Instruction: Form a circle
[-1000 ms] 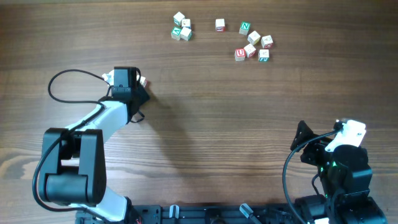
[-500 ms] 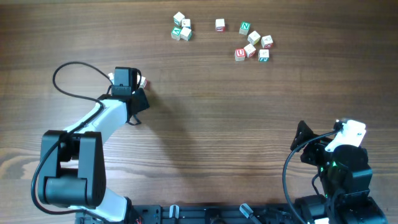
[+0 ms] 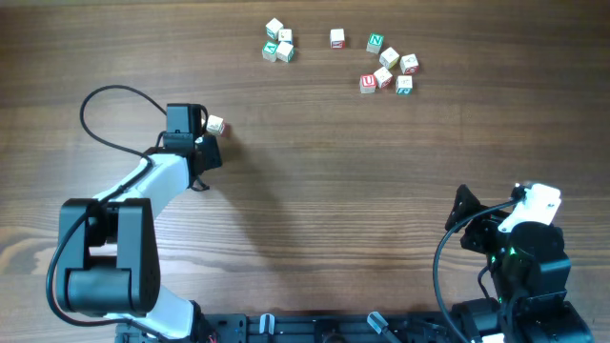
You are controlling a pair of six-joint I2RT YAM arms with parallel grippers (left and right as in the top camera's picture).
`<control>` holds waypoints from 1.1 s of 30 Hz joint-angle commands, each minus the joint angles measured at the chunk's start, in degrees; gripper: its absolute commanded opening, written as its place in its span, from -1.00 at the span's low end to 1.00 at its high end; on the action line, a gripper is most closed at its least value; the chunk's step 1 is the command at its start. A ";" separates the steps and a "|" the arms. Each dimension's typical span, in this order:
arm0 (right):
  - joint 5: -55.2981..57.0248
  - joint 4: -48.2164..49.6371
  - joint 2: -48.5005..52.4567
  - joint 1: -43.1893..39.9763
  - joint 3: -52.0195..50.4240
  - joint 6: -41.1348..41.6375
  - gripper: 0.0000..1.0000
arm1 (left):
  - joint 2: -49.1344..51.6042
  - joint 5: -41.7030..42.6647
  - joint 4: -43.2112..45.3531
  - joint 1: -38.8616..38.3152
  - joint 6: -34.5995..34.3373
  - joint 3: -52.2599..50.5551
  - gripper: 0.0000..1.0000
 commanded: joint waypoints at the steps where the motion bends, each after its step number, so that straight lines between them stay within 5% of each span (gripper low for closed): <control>1: -0.33 0.11 0.17 0.07 -0.22 -0.59 1.00 | 1.62 -0.09 -0.35 0.59 1.14 -1.33 0.06; 18: -0.33 0.11 0.20 0.07 -0.22 -0.57 1.00 | -18.38 4.66 0.07 0.55 0.46 -1.31 0.24; 33: -0.33 0.11 0.17 0.07 -0.22 -0.57 1.00 | -11.06 16.28 10.43 0.55 -1.09 -1.31 0.05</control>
